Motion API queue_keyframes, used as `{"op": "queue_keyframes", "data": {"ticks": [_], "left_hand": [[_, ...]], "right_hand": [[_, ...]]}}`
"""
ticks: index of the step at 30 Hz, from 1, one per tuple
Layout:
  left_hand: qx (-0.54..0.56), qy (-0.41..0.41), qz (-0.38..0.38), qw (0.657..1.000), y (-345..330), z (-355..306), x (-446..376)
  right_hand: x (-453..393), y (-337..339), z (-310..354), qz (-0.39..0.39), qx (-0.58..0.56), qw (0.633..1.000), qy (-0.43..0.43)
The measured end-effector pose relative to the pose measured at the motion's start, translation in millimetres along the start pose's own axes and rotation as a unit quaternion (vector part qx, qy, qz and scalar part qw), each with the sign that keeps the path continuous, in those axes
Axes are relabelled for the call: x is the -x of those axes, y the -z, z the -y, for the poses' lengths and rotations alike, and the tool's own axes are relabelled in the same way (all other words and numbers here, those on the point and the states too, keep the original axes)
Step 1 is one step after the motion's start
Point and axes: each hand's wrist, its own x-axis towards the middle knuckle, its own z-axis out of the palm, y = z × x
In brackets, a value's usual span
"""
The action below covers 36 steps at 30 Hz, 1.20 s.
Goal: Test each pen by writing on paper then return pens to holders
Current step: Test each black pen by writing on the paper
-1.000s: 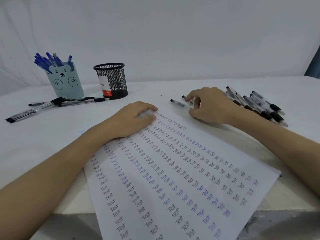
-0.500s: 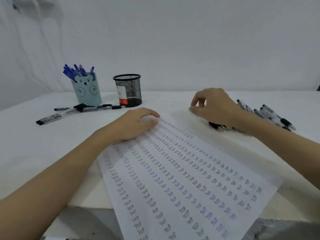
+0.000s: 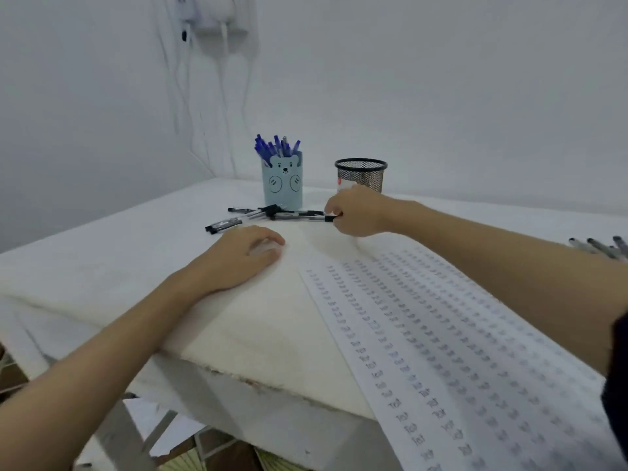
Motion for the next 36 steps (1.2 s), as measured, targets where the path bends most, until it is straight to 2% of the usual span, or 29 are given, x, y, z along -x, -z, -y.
{"op": "queue_keyframes", "data": {"ticks": [3, 7, 11, 16, 25, 30, 34, 36], "left_hand": [[0.015, 0.0, -0.012, 1.0, -2.9, 8.3, 0.5], [0.016, -0.009, -0.017, 1.0, -4.4, 10.4, -1.1], [0.013, -0.011, -0.011, 1.0, -5.4, 13.6, -2.7], [0.009, -0.016, -0.012, 1.0, -5.8, 12.6, -2.4], [0.014, -0.013, -0.012, 1.0, -5.2, 12.9, -2.0], [0.015, -0.009, -0.01, 1.0, -4.8, 12.3, 0.2], [0.005, -0.004, -0.011, 1.0, -5.5, 8.7, 0.6], [-0.003, -0.001, -0.009, 1.0, -5.3, 7.2, 1.3]], "right_hand": [[-20.1, -17.9, 11.8, 0.017, 0.02, 0.999, -0.022], [-32.1, -26.3, 17.8, -0.023, 0.066, 0.996, -0.046], [-43.8, -34.7, 13.2, -0.067, 0.09, 0.993, -0.023], [-47.1, -39.4, 10.3, -0.092, 0.068, 0.993, -0.011], [-34.8, -24.0, 6.6, -0.039, 0.01, 0.999, -0.002], [-18.1, -9.7, -8.4, -0.056, -0.063, 0.996, -0.023], [-0.9, -16.8, -15.0, 0.014, -0.063, 0.998, -0.026], [1.4, -26.8, -13.6, -0.016, -0.055, 0.998, -0.029]]}}
